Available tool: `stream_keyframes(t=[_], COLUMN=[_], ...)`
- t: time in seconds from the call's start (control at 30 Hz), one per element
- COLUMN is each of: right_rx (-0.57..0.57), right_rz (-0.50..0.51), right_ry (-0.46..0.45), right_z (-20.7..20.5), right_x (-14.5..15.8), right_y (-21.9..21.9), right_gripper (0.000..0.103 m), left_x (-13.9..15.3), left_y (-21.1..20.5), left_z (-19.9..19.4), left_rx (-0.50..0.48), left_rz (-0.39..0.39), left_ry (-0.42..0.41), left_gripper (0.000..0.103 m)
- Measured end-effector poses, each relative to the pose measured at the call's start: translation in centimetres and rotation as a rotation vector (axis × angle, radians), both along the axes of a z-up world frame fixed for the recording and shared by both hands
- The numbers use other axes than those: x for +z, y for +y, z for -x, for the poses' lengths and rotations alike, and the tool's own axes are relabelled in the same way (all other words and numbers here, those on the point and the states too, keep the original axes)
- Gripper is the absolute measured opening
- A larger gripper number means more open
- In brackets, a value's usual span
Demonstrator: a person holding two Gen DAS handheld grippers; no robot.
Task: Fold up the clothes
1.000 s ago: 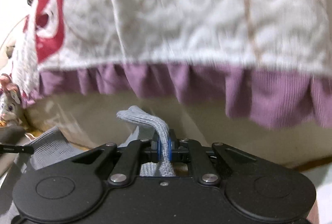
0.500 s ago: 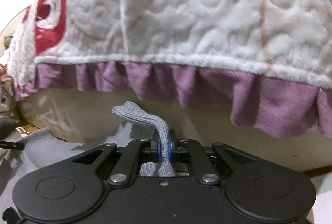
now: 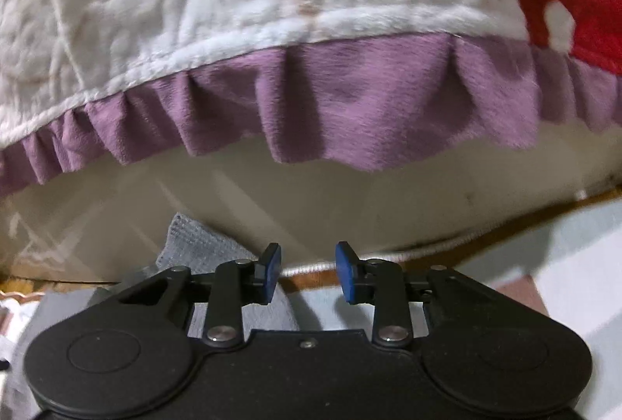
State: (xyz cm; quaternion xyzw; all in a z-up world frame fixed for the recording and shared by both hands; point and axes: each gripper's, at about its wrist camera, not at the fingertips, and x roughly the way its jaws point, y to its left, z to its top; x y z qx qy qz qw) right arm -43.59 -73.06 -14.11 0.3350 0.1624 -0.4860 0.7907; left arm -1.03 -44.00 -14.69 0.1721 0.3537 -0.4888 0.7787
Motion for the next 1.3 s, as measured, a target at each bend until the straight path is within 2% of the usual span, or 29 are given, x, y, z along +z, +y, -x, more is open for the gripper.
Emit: stream_keyframes(t=[0.03, 0.07, 0.2, 0.33, 0.43, 0.57, 0.63, 0.73, 0.9, 1.07, 1.13, 1.17, 1.2, 1.23, 1.27, 1.3], right_rx=[0.002, 0.006, 0.01, -0.023, -0.079, -0.235, -0.296, -0.334, -0.232, -0.151, -0.096, -0.068, -0.042, -0.024, -0.028, -0.033], right_rz=[-0.036, -0.072, -0.192, -0.269, -0.278, -0.351, -0.385, -0.437, -0.508, -0.531, -0.556, -0.564, -0.569, -0.563, -0.543, -0.503], right_ry=[0.005, 0.016, 0.062, -0.023, -0.047, -0.103, -0.139, -0.252, -0.406, -0.449, -0.505, -0.53, -0.552, -0.547, -0.531, -0.542], right_z=[0.6, 1.2, 4.4, 12.6, 18.4, 26.3, 29.6, 33.0, 32.4, 28.9, 27.4, 26.7, 26.1, 25.8, 25.8, 26.3], right_x=[0.4, 0.9, 3.0, 3.7, 3.6, 1.3, -0.2, -2.7, -5.2, -6.6, -7.2, -7.6, -7.9, -7.9, -7.5, -6.7], right_y=[0.4, 0.9, 3.3, 8.7, 13.0, 17.7, 20.0, 22.6, 23.1, 21.1, 20.3, 20.0, 19.8, 19.8, 19.9, 20.3], right_gripper=[0.037, 0.04, 0.044, 0.044, 0.044, 0.046, 0.048, 0.049, 0.05, 0.062, 0.062, 0.06, 0.053, 0.02, 0.008, 0.008], left_x=[0.5, 0.9, 1.8, 2.8, 3.5, 3.7, 3.4, 3.0, 3.3, 4.1, 3.9, 3.7, 3.3, 2.9, 2.8, 2.7], left_y=[-0.2, -0.3, -0.2, 1.7, 3.2, 4.6, 5.5, 6.4, 7.9, 10.1, 11.0, 11.3, 11.5, 11.6, 11.7, 11.8], left_z=[1.3, 2.4, 8.0, 14.0, 18.8, 23.1, 24.7, 26.1, 26.1, 24.4, 23.7, 23.4, 23.2, 23.2, 23.2, 23.2], left_rx=[-0.027, -0.053, -0.175, -0.302, -0.405, -0.484, -0.49, -0.508, -0.469, -0.39, -0.371, -0.368, -0.363, -0.358, -0.364, -0.377], left_rz=[0.002, 0.004, -0.017, -0.002, -0.012, -0.018, -0.028, -0.053, -0.044, -0.007, 0.014, 0.021, 0.019, 0.012, 0.017, 0.031], left_ry=[0.002, 0.006, 0.024, 0.083, 0.1, 0.197, 0.2, 0.203, 0.222, 0.259, 0.292, 0.302, 0.3, 0.29, 0.291, 0.299], left_gripper=[0.051, 0.052, 0.052, 0.052, 0.051, 0.052, 0.052, 0.052, 0.052, 0.052, 0.054, 0.054, 0.054, 0.054, 0.054, 0.053])
